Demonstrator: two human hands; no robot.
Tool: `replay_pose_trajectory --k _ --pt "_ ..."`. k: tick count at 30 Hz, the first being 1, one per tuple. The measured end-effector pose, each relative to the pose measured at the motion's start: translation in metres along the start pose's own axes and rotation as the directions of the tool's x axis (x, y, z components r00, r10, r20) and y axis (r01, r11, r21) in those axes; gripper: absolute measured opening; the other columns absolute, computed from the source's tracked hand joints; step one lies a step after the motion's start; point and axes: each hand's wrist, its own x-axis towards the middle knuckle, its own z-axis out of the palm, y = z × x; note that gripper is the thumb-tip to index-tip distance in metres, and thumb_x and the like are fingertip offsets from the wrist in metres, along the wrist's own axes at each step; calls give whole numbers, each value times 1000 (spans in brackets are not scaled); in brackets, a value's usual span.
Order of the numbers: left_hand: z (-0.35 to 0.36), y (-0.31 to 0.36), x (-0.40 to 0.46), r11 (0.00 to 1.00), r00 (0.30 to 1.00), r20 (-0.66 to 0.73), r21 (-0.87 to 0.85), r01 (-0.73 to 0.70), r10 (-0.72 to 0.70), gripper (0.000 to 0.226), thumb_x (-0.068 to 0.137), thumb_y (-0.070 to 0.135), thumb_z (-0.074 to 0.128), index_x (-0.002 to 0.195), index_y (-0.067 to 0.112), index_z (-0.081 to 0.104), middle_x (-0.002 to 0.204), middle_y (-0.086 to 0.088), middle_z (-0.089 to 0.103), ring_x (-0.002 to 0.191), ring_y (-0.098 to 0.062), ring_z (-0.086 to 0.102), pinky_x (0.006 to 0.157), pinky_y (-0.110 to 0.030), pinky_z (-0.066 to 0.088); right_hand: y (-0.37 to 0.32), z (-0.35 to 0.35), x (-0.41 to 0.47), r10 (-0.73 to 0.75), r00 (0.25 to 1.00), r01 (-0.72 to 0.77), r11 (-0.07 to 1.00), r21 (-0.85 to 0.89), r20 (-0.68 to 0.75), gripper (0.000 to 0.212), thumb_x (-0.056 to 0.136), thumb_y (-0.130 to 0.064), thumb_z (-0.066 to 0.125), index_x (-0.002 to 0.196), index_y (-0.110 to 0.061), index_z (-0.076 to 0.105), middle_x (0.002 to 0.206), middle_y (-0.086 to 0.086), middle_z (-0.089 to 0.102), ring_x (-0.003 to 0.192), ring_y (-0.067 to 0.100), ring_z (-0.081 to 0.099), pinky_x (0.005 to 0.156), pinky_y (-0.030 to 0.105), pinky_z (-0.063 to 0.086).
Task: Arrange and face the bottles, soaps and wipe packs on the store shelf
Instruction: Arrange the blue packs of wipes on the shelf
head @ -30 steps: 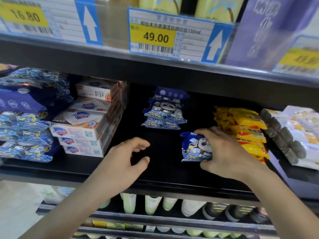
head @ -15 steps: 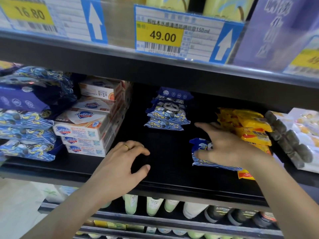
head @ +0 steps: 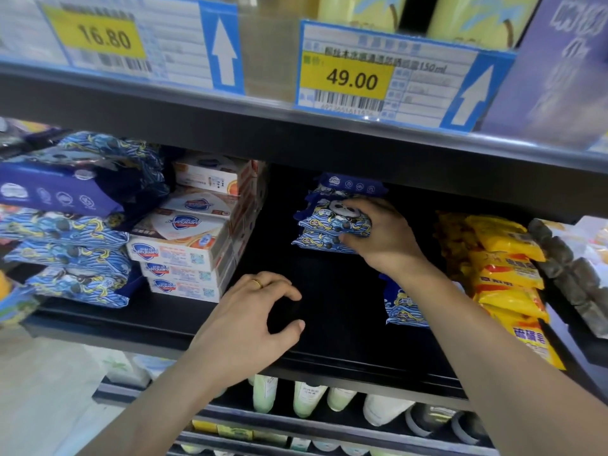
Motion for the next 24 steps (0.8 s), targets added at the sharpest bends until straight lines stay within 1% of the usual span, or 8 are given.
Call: replay_pose_trajectory --k 2,9,13,15,17,19,21,24 --pt "0 0 0 1000 1000 9 -4 5 -5 38 87 61 60 122 49 57 131 38 42 127 7 36 104 -18 34 2 4 0 -15 999 16 1000 10 -44 60 82 -25 86 137 -28 63 142 -2 56 129 17 55 108 30 44" --pt "-4 4 0 1000 999 28 -14 27 -26 36 89 58 62 123 47 57 130 37 43 126 8 36 103 -18 34 -1 6 -17 -44 994 48 998 33 -103 52 88 -22 80 138 -29 65 144 -1 52 133 17 52 111 22 39" --pt "-9 6 2 987 996 52 -145 75 -69 32 100 39 55 132 44 54 130 32 51 125 8 40 105 -20 33 -12 3 -53 -179 964 193 979 56 -197 53 87 -17 80 137 -29 66 140 -3 52 130 15 53 110 19 38" --pt "-10 4 8 903 985 35 -394 172 -172 29 105 26 49 128 40 58 124 27 64 124 6 50 107 -21 35 -19 0 -72 -216 955 234 970 71 -203 54 89 -18 79 139 -30 64 141 -7 50 132 9 50 112 16 36" --pt "-14 7 16 721 946 16 -644 257 -323 26 105 25 44 113 38 65 105 22 76 121 -5 61 101 -23 41 -27 -1 -91 -228 955 249 964 95 -189 54 91 -19 77 141 -33 61 144 -11 46 136 6 45 114 18 35" --pt "-22 17 18 509 908 97 -801 315 -409 23 106 38 46 104 33 68 90 16 79 111 -19 70 89 -26 48 -33 0 -107 -249 951 270 957 103 -181 56 92 -19 74 143 -34 58 147 -11 43 139 7 42 115 24 37" --pt "-30 29 16 366 905 201 -865 344 -375 38 88 57 56 107 26 71 97 4 81 99 -23 76 88 -33 54 -37 4 -120 -290 938 311 946 92 -188 56 92 -18 73 145 -29 57 148 -8 43 138 13 44 114 31 41" --pt "-36 40 7 392 923 245 -850 352 -297 39 79 46 73 109 21 74 104 -2 80 99 -18 77 94 -40 57 -40 10 -134 -342 917 367 925 99 -203 57 90 -13 76 144 -23 59 150 -3 44 137 18 46 112 36 43"
